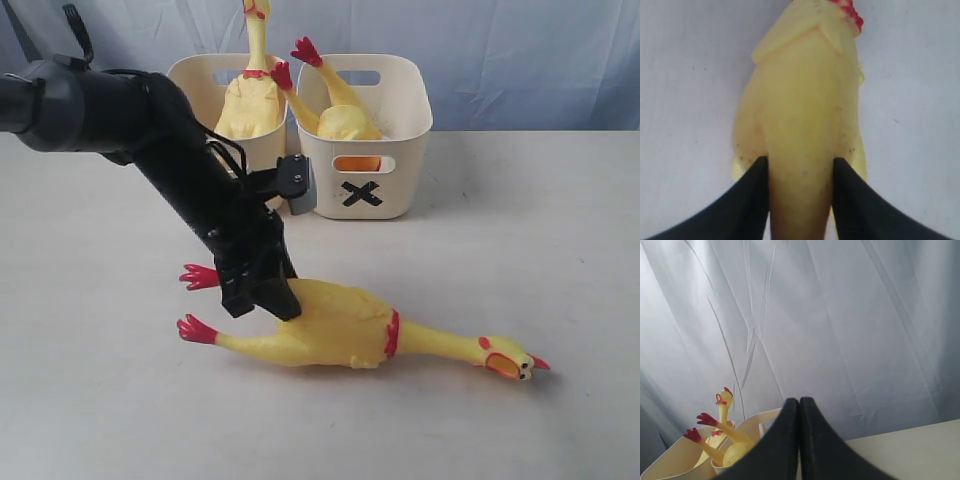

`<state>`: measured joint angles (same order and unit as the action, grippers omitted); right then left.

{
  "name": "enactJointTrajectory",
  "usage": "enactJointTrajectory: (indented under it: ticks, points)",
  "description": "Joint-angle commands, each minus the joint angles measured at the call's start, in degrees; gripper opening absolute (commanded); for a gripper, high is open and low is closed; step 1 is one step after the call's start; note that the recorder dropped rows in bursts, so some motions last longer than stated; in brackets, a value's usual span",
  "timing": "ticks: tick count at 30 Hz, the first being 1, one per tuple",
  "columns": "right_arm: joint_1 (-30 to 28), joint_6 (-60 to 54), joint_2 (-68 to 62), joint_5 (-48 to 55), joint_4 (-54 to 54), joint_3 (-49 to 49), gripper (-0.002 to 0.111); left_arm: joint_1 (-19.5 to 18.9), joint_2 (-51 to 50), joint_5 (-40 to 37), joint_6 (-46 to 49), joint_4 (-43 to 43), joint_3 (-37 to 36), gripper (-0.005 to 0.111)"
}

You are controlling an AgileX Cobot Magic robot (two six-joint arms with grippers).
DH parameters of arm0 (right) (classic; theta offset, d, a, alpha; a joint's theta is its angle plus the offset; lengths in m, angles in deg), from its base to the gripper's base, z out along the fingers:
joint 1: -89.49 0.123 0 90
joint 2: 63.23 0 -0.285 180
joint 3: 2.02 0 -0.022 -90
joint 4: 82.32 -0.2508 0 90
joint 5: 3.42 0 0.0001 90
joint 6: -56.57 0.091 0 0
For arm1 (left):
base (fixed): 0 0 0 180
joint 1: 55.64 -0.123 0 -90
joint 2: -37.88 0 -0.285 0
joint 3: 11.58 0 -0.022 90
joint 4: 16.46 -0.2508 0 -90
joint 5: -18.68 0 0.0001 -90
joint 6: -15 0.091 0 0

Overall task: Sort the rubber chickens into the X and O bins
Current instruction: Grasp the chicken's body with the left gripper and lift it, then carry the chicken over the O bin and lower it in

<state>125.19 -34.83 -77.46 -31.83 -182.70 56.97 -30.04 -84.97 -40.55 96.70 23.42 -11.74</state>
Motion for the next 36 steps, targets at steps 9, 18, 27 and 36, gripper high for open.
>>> enactJointTrajectory:
  ticks: [9,18,27,36]
  points:
    - [-0.28,-0.17,0.4,-0.01,0.44,0.22,-0.001,0.28,1.82,-3.11,-0.15,6.62,1.28,0.0]
    - [-0.28,-0.17,0.4,-0.01,0.44,0.22,-0.001,0.28,1.82,-3.98,-0.28,12.64,1.28,0.0]
    - [-0.28,-0.17,0.4,-0.01,0.44,0.22,-0.001,-3.41,1.93,-3.73,0.9,22.79,1.28,0.0]
    - [-0.28,-0.17,0.4,-0.01,0.44,0.22,-0.001,-11.42,3.83,-3.6,6.48,37.98,1.28,0.0]
